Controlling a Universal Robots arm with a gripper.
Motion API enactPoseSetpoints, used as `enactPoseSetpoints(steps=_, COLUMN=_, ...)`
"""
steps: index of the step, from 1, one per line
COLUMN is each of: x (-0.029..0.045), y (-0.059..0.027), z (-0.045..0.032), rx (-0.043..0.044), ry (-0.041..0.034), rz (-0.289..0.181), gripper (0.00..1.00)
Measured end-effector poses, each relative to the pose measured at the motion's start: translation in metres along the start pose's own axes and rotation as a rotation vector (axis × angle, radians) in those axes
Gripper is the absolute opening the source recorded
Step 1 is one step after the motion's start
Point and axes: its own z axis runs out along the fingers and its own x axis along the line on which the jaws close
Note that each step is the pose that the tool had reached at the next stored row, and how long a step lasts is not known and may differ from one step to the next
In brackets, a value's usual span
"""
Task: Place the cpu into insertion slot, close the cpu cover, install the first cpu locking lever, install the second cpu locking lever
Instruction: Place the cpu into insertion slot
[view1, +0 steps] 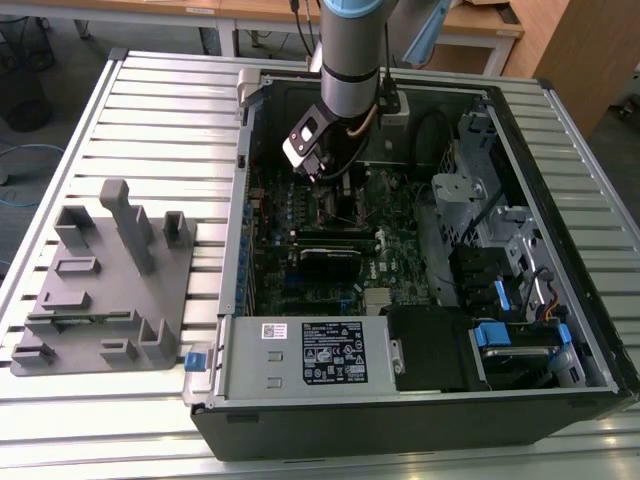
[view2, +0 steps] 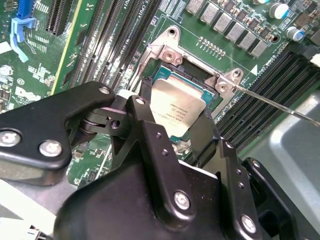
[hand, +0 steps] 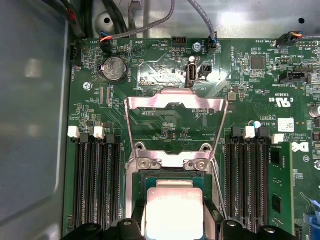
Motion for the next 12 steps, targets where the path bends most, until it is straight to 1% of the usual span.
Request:
enactPoseSetpoints(steps=2, x=0.0, y=0.0, z=-0.0002, rx=-0.0002, ry=-0.0008, rz=0.003, gripper=0.54)
enactPoseSetpoints(steps=5, x=0.0, y=0.0, z=-0.0003, rx=-0.0003, ry=-0.0025, rz=0.026, gripper=0.54)
enactPoseSetpoints(steps=12, x=0.0, y=-0.0001, z=0.0011, rx=-0.0004, ry=-0.0027, rz=0.029, gripper=0.54)
